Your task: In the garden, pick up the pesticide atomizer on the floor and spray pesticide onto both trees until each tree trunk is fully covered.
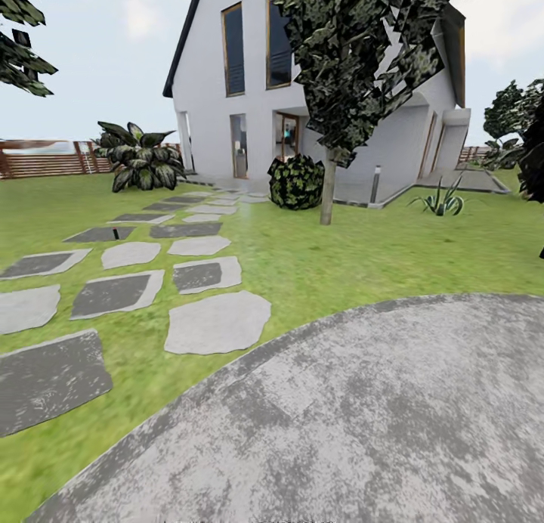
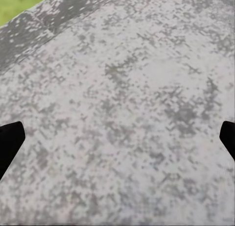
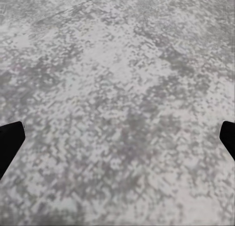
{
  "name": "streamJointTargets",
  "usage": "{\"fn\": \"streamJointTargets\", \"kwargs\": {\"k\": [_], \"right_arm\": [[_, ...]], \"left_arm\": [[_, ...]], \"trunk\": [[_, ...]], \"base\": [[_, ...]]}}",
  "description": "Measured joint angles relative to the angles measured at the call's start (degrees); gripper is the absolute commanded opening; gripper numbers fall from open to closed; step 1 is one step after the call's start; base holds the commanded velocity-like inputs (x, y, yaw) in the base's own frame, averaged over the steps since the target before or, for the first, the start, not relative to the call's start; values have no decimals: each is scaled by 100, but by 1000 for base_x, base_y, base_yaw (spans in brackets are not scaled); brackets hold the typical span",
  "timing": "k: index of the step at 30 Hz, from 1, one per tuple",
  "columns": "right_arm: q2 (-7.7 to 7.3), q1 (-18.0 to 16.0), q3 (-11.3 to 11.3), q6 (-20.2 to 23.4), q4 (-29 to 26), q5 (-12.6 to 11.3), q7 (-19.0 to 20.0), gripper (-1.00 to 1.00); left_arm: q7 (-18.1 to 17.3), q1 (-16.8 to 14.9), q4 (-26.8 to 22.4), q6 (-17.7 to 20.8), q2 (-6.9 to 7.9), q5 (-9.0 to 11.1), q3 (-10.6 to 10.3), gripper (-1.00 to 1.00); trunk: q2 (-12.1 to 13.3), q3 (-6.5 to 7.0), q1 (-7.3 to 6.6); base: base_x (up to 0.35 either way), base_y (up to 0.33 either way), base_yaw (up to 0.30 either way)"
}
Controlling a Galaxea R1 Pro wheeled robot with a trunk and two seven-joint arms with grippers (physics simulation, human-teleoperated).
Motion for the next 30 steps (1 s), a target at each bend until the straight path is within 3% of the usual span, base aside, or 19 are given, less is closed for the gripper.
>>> {"fn": "streamJointTargets", "kwargs": {"k": [12, 25, 30], "right_arm": [[-1, 0, 0, 1, 9, 0, 1, 100], [6, 2, 11, 9, 3, 7, 10, 100], [2, 1, 11, -1, -4, 257, 16, 100]], "left_arm": [[5, -9, 1, -7, -4, -6, 0, 100], [5, -10, 19, -10, -15, 0, -1, 100], [7, -10, 19, -10, -20, 0, -1, 100]], "trunk": [[-2, -85, -1], [-2, -172, -3], [-2, -176, -3]], "base": [[43, 0, 189], [319, 0, 139], [339, 0, 15]]}}
